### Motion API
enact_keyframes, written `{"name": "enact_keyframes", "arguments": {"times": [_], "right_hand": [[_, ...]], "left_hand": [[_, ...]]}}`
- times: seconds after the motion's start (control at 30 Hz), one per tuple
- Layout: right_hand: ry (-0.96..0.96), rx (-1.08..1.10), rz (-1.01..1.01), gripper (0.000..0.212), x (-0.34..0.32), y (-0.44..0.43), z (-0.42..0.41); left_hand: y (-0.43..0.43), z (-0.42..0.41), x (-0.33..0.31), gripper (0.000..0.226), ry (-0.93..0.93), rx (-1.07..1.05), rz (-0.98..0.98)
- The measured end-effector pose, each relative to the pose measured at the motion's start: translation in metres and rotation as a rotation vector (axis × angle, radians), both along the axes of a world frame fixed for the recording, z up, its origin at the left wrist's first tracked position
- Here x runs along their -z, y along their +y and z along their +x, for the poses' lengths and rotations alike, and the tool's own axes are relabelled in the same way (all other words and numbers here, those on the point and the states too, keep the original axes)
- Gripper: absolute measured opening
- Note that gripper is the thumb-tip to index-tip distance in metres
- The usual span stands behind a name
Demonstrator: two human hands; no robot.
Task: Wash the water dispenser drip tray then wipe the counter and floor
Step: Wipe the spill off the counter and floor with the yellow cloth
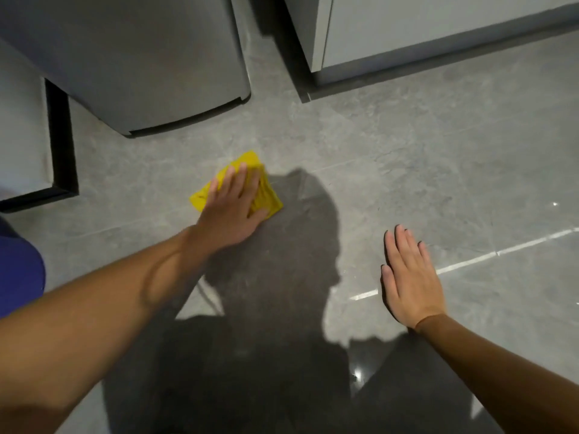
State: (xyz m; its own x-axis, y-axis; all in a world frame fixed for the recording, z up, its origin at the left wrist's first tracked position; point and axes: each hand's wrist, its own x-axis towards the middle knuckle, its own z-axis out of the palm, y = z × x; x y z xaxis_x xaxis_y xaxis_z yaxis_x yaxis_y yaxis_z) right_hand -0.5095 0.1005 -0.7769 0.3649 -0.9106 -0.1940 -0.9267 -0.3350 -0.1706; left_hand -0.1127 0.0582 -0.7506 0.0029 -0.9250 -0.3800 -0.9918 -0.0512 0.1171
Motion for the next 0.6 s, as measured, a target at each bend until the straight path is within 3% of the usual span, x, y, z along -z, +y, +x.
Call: {"name": "enact_keyframes", "arguments": {"times": [0.07,0.17,0.27,0.43,0.6], "right_hand": [[-0.045,0.020,0.006,0.064,-0.001,0.000,0.000],[-0.096,0.044,0.008,0.064,-0.003,0.002,0.001],[-0.099,0.041,-0.005,0.064,-0.004,0.002,0.000],[-0.030,0.024,-0.013,0.065,-0.002,0.002,-0.002],[-0.008,0.026,-0.014,0.067,-0.005,0.000,0.003]], "left_hand": [[-0.015,-0.039,0.003,0.082,0.005,0.282,0.020],[0.032,-0.104,0.005,0.079,0.077,0.685,-0.022],[0.110,-0.129,0.010,0.080,0.183,0.807,-0.066],[0.195,-0.073,0.011,0.085,0.150,0.652,-0.017],[0.207,0.034,0.004,0.083,0.044,0.111,0.031]]}}
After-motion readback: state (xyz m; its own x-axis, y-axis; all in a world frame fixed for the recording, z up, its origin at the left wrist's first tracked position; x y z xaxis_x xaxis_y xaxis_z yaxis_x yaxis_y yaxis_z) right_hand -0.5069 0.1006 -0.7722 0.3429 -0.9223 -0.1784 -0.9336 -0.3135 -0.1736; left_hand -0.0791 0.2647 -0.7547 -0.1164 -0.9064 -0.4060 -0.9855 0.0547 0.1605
